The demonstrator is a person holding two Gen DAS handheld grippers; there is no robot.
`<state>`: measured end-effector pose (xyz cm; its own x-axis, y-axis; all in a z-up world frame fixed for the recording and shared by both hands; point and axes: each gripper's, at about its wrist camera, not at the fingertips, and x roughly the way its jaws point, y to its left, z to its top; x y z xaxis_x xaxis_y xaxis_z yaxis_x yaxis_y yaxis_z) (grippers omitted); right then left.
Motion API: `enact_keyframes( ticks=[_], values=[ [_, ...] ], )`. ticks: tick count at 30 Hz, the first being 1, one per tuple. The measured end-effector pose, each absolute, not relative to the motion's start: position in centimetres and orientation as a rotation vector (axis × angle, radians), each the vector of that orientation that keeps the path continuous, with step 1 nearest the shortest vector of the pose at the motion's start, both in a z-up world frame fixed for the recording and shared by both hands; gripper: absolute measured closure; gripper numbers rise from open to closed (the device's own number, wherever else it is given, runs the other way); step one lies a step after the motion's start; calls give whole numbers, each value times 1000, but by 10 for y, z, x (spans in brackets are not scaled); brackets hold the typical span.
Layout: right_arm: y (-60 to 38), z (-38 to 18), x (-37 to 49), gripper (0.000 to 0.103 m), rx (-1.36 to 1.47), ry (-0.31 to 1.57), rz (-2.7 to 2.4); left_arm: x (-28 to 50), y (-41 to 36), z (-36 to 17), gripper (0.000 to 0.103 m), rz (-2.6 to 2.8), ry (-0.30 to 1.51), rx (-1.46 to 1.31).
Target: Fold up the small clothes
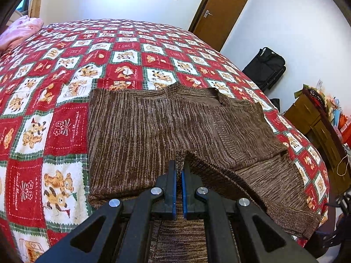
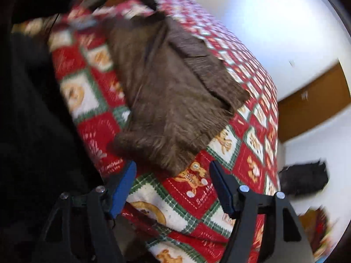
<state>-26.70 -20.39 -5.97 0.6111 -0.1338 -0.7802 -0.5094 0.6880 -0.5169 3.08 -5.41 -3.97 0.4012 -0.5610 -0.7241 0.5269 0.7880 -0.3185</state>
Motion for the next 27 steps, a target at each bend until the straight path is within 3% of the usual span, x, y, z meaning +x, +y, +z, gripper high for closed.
enact_keyframes(
  ticks=[5,6,8,9,18,27],
  values=[
    [-184,-85,-255,45,-965,905,291,28,-51,-43,100,-680,939,-38],
    [-179,-89,-254,55,-993,894,311,27,-50,-43,100,-681,939,-31],
    [-174,-88,-248,88,-974,905,342,26,-48,-43,100,-691,935,-32],
    [-176,-87,-241,94,-935,936,342,25,-46,-42,100,-699,933,-36],
    [-266,2,-191,95,-142,858,257,22,-25,-20,100,-717,871,-130],
    [-308,17,-127,95,369,755,195,40,4,13,100,-644,776,-198]
  ],
)
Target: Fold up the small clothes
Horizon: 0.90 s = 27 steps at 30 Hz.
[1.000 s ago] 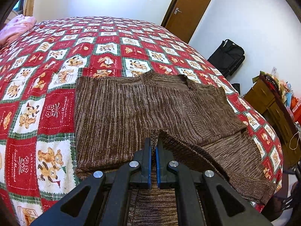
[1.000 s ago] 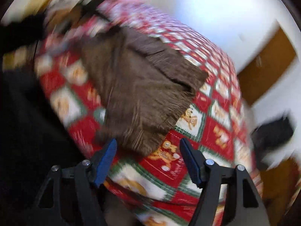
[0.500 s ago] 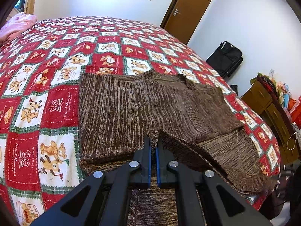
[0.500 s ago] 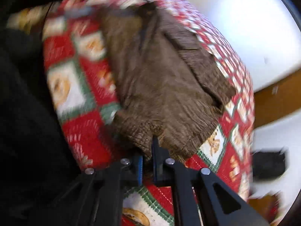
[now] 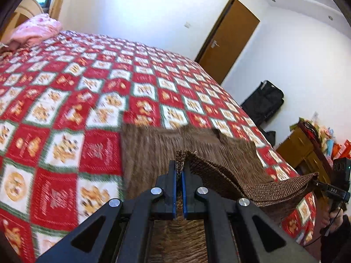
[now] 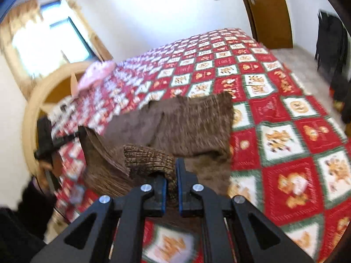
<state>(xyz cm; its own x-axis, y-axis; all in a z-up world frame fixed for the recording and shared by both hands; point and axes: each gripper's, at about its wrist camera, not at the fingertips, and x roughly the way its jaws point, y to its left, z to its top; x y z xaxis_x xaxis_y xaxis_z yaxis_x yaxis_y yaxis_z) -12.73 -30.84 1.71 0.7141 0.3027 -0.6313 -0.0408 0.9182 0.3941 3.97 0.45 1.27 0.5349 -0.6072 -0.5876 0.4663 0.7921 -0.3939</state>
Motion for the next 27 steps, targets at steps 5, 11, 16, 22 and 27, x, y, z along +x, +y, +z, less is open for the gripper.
enact_keyframes(
  ticks=[5,11,16,22,27],
  values=[
    [-301,27,-91,95,373,740,190,65,4,15,100,-602,774,-203],
    [-324,9,-29,95,498,773,183,112,-9,-1,100,-521,822,-196],
    [-361,-43,23,95,648,813,117,156,-19,-40,100,-443,915,-196],
    [-374,-89,47,95,696,860,56,177,-26,-71,100,-399,969,-203],
    [-376,-85,46,95,660,847,46,171,-29,-66,100,-396,934,-184]
  ],
)
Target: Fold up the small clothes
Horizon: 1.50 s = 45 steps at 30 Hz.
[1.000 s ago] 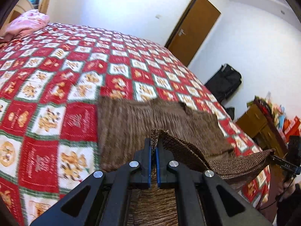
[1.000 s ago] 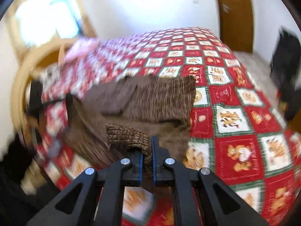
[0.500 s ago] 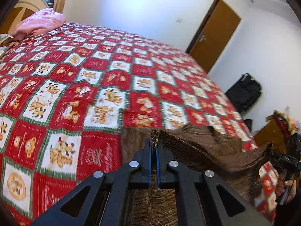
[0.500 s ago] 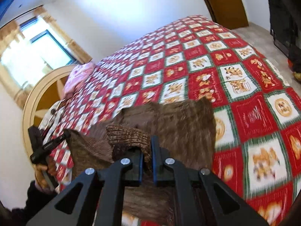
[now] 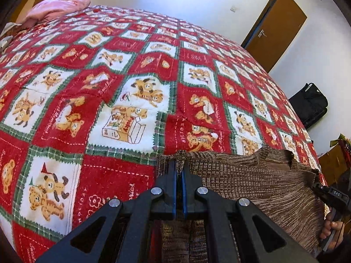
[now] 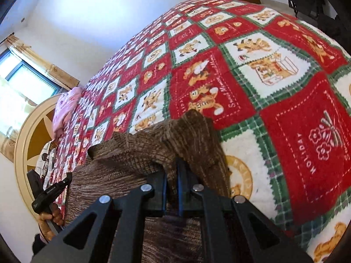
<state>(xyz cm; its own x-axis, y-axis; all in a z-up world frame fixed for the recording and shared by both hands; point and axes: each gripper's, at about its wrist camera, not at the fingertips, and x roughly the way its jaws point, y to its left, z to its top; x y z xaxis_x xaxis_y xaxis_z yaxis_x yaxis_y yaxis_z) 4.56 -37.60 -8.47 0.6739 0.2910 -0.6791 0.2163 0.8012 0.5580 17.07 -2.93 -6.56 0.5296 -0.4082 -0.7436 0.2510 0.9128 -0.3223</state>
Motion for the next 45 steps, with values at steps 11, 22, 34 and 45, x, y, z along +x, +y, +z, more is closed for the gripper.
enact_keyframes(
  ticks=[11,22,34,45],
  values=[
    [-357,-66,72,91,399,782,-58,181,-30,-74,99,-341,900,-170],
    [-383,-36,47,69,464,687,-138,165,-32,-42,98,-309,821,-100],
    [-336,-75,91,94,204,868,-89,145,-20,-11,98,-175,757,18],
    [-328,-29,20,79,322,732,-137,87,-64,-28,98,-327,794,113]
  ],
)
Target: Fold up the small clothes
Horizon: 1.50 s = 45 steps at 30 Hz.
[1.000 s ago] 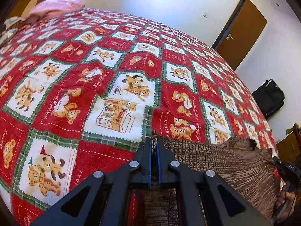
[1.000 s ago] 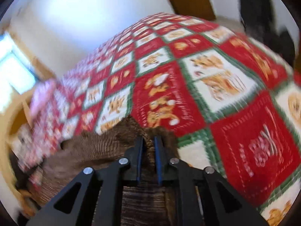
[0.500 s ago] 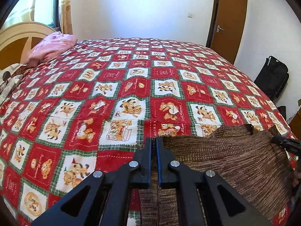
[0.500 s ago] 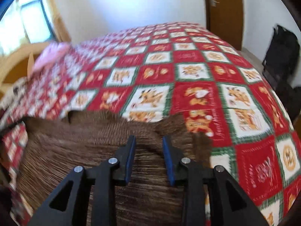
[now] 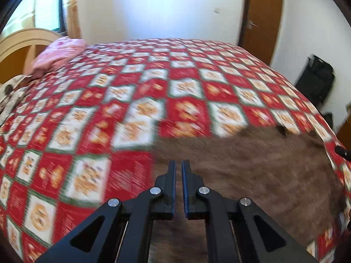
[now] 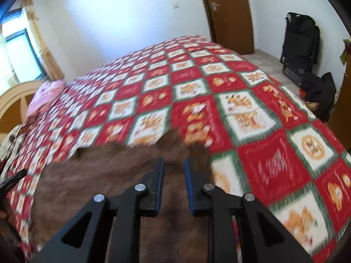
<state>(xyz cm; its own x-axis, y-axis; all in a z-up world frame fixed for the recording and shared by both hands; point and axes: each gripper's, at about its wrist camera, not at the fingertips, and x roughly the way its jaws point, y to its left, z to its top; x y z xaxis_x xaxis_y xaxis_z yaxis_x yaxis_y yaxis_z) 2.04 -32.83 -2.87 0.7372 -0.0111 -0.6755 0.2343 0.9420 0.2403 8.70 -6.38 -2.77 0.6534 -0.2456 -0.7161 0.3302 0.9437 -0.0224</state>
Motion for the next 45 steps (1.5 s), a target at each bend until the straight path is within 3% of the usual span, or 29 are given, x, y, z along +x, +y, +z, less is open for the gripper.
enact_keyframes(
  ticks=[3,13,22,29,34,35,37,38,39,41,45],
  values=[
    [-304,-32,2,54,298,774,-87,62,-86,-37,98,-353,792,173],
    [-279,-76,-32,56,270,910,-123,20,-111,-69,98,-251,791,348],
    [-269,-75,-57,54,218,926,-176,-7,-99,-76,98,-232,801,374],
    [-261,-62,-77,52,170,986,-269,-25,-3,-68,98,-205,825,2],
    [-231,-32,-86,38,207,860,-147,-36,57,-64,98,-98,789,-234],
    [-222,-29,-85,38,205,843,-119,-35,57,-63,96,-102,786,-227],
    [-201,-27,-81,38,194,816,-54,-37,53,-63,77,-146,795,-242],
    [-190,-28,-78,38,182,809,-22,-37,53,-65,44,-169,809,-279],
    [-178,-30,-75,38,164,810,10,-37,52,-69,27,-209,831,-363],
    [-159,-35,-70,38,136,824,53,-37,53,-75,26,-244,835,-475],
    [-146,-43,-72,38,135,838,106,-35,32,-82,26,-227,840,-403]
  ],
)
